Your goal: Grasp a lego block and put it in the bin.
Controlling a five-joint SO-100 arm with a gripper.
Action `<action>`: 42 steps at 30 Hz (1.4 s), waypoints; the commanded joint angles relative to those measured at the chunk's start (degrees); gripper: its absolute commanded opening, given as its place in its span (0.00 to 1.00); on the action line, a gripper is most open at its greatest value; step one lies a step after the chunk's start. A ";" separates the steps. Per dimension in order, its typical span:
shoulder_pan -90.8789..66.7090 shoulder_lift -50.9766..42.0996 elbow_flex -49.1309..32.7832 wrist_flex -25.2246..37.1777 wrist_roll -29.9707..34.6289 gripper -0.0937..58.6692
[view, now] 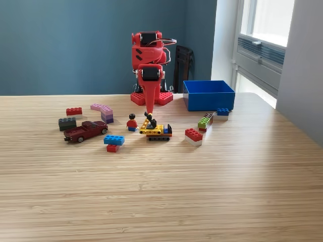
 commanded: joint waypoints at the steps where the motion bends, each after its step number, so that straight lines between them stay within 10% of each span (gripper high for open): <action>1: -2.81 -0.79 0.18 0.44 -3.34 0.00; 23: -3.60 -1.76 -3.87 -13.89 -0.88 0.00; 42: -8.53 -6.77 -16.79 -23.20 0.88 0.22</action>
